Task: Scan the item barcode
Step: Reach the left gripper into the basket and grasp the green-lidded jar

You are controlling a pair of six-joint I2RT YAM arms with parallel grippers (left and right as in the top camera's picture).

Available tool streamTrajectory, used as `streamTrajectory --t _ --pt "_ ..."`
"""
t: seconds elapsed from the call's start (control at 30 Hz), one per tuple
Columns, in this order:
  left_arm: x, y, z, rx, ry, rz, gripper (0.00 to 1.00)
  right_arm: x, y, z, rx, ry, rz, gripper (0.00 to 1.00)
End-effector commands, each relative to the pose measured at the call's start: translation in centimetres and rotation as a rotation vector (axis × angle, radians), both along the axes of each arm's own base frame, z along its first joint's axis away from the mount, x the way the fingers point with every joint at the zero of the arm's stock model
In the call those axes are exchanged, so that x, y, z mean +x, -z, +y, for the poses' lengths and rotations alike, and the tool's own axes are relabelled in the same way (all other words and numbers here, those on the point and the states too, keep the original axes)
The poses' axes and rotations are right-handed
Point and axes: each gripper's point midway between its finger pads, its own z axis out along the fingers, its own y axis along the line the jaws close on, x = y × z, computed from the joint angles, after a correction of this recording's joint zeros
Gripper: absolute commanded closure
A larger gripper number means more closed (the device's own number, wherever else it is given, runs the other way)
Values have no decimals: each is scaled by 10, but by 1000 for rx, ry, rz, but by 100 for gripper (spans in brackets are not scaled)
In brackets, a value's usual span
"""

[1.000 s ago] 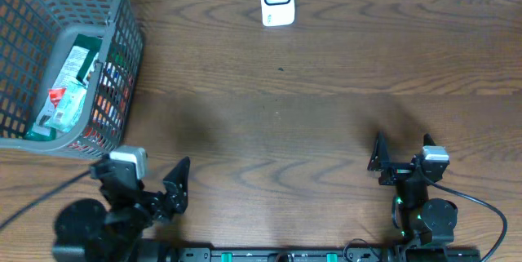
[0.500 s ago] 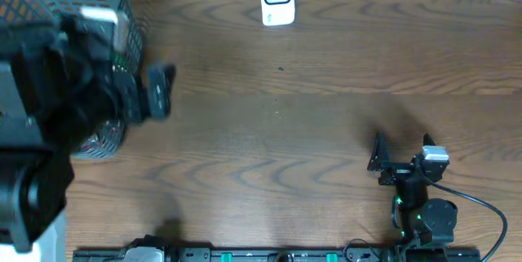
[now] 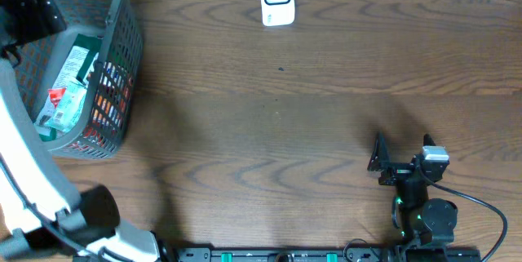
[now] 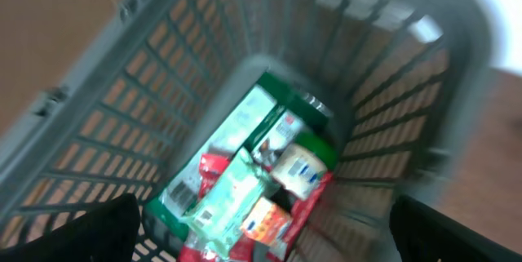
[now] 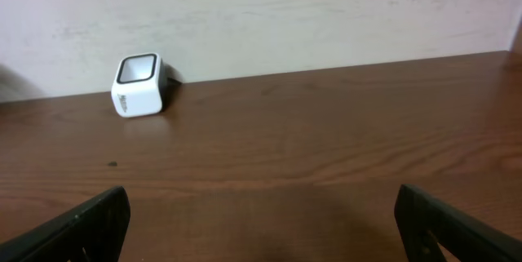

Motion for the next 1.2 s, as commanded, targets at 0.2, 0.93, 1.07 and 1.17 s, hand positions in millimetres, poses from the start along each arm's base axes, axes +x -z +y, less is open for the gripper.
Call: streamTrajectory --t 0.2,0.93,1.07,1.17 --pt "34 108 10 -164 196 236 2 0 0 -3 -8 15 -1 1" --pt "48 221 -8 -329 299 386 2 0 0 -3 -8 14 -1 1" --pt "46 240 -9 -333 311 401 2 0 0 -3 -8 15 -1 1" --pt "45 256 -9 -335 318 410 2 0 0 -3 -8 15 -1 1"
